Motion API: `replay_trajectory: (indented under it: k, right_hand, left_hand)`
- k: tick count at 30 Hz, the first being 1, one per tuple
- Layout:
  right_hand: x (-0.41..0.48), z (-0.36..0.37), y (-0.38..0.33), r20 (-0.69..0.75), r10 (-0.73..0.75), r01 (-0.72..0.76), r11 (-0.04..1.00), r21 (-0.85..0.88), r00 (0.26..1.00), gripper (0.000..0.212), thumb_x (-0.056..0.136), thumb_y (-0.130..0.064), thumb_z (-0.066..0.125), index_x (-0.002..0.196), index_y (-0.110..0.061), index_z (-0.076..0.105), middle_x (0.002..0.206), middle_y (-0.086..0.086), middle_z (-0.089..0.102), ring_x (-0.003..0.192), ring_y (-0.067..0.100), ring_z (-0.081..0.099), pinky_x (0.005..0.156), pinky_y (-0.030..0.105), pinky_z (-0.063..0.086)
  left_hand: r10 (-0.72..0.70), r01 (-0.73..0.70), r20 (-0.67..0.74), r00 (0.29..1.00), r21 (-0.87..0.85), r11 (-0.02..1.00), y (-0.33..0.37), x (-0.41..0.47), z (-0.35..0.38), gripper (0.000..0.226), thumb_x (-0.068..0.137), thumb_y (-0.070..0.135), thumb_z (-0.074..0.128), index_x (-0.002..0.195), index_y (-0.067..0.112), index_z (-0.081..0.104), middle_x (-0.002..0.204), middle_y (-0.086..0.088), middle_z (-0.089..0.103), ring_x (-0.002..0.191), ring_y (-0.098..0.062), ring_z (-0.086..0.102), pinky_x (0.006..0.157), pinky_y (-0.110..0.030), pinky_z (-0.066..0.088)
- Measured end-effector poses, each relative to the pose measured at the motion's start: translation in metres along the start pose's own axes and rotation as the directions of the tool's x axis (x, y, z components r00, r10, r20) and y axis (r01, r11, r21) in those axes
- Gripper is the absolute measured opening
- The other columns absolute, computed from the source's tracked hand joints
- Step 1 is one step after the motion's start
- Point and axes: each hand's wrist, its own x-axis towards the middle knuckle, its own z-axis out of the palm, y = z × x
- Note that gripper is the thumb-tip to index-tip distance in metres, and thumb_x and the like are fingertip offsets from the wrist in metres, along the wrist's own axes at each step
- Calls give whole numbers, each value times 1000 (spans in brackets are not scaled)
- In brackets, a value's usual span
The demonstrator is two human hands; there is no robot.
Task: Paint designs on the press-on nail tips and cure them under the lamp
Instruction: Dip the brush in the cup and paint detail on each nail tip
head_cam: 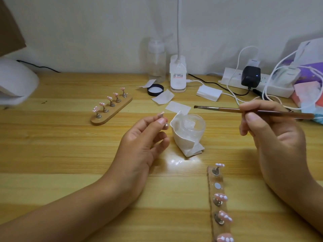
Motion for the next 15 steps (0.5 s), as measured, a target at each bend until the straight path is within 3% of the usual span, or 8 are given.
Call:
replay_trajectory:
  k: [2,5,10,15]
  right_hand:
    - [-1,0,0,13,6,-7,1000,14,1000,20,93,-21,49,101,-24,67,79,-5,58,75,17,51,72,23,45]
    - [-2,1,-2,39,11,-10,1000,-11,999,23,94,-22,45,100,-23,67,79,-3,57,77,18,50,75,25,43]
    - [-4,6,-6,56,28,-24,998,-60,998,20,95,-18,45,98,-17,65,78,-7,56,76,10,50,75,18,42]
    - [-6,9,-8,76,64,-54,990,-131,995,20,95,-14,44,99,-11,64,78,-9,59,77,7,52,76,16,43]
  left_hand:
    - [-15,15,-34,999,-6,1000,-2,0,0,5,78,24,68,81,27,71,85,4,66,60,-8,60,51,-16,50]
    - [-46,46,1,999,80,996,-3,0,1,9,98,27,51,93,31,58,112,1,65,64,-15,69,50,-22,52]
    - [-84,70,145,986,98,993,-2,0,1,8,98,35,45,103,30,48,128,0,58,85,-35,74,60,-32,59]
    - [-123,103,218,968,102,989,-2,1,-1,11,101,33,43,94,35,52,130,3,63,92,-37,72,69,-39,61]
